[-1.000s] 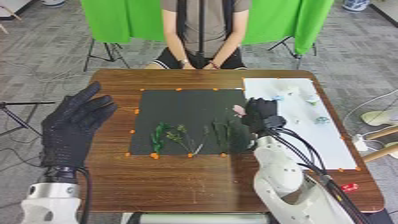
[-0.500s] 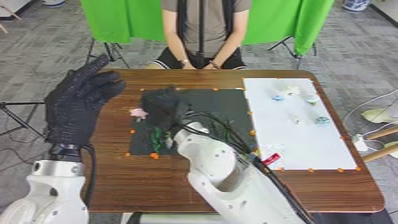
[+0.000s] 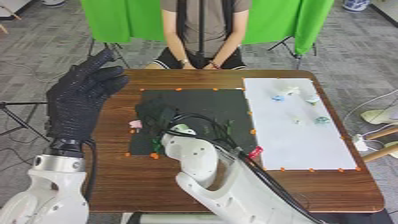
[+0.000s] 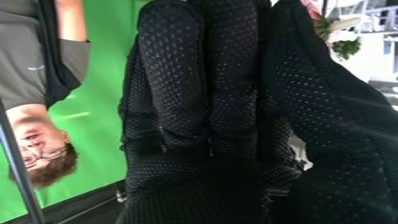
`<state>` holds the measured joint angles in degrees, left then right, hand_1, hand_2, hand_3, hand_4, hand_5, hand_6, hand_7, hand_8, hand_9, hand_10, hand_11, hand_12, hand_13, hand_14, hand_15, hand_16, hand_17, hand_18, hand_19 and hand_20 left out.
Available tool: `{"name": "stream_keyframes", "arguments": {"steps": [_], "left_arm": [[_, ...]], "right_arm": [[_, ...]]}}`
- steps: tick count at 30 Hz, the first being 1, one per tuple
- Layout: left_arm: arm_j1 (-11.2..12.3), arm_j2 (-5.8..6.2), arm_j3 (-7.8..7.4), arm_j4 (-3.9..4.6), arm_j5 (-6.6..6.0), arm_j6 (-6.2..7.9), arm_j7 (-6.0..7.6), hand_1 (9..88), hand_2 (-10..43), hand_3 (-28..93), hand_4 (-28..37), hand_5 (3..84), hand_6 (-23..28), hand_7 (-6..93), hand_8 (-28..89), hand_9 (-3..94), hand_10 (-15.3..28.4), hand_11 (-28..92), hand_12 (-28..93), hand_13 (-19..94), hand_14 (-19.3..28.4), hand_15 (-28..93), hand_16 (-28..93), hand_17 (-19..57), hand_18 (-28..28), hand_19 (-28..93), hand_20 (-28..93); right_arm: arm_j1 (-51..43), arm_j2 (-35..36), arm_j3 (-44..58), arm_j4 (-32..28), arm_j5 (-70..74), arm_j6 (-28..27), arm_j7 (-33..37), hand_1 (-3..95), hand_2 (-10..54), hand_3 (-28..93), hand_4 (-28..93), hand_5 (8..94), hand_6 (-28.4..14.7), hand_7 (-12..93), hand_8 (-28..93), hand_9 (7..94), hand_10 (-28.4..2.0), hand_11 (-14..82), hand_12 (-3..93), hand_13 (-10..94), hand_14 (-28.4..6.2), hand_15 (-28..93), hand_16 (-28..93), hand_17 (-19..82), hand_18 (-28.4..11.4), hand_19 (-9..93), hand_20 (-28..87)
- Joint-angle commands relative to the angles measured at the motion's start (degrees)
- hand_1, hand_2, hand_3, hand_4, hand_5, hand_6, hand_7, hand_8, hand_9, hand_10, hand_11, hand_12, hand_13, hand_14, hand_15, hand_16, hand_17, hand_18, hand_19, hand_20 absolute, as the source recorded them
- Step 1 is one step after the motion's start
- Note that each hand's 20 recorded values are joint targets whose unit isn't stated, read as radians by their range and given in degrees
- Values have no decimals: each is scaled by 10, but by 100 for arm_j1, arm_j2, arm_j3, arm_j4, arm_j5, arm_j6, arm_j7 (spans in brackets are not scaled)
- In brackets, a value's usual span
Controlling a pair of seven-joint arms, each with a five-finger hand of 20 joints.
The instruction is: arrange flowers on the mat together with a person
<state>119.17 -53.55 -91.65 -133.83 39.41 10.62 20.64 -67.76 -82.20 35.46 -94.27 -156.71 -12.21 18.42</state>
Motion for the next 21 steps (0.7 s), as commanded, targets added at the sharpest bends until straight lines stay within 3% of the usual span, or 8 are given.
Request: {"name": "stream_keyframes", "arguments": {"steps": [1,4,6,7,21], "left_arm": [[78,-26,-6,33,-78,-59,-24,232,117,751,-282,435,135,105,-83,430,249,317,109,344,284,562,-127,27,284,857,-283],[86,-18,24,12,-101,-9,-26,233,118,750,-282,435,135,105,-84,430,249,317,110,343,284,562,-127,25,284,855,-283],[26,-71,27,45,-47,-102,-101,233,118,750,-282,435,136,105,-84,430,249,317,110,342,284,562,-127,24,284,855,-283],[26,-69,37,41,-56,-80,-107,233,118,750,-282,435,136,105,-83,429,249,318,110,342,284,562,-127,24,284,855,-283],[90,-63,45,38,-98,10,-74,233,118,750,-282,435,136,106,-83,428,250,319,109,339,284,563,-129,21,284,853,-283]], "right_arm": [[-24,-10,28,22,-176,-197,-87,508,-95,690,-283,869,27,162,14,933,-80,217,277,779,-67,591,161,235,-176,786,58],[-143,-112,150,78,-468,-247,-283,495,-95,687,-283,855,22,165,8,919,-83,241,262,772,-70,600,151,231,-176,784,61],[-74,-65,88,90,-400,-276,-146,491,-95,687,-283,850,22,168,9,917,-85,245,257,770,-71,604,149,230,-177,785,62],[-109,-94,134,95,-434,-337,-175,490,-95,687,-283,850,22,168,9,917,-85,247,256,770,-71,604,149,229,-177,785,63],[-174,-142,170,84,-670,-591,-294,456,-95,698,-283,814,12,171,-6,884,-93,286,225,740,-77,618,136,216,-181,781,69]]}}
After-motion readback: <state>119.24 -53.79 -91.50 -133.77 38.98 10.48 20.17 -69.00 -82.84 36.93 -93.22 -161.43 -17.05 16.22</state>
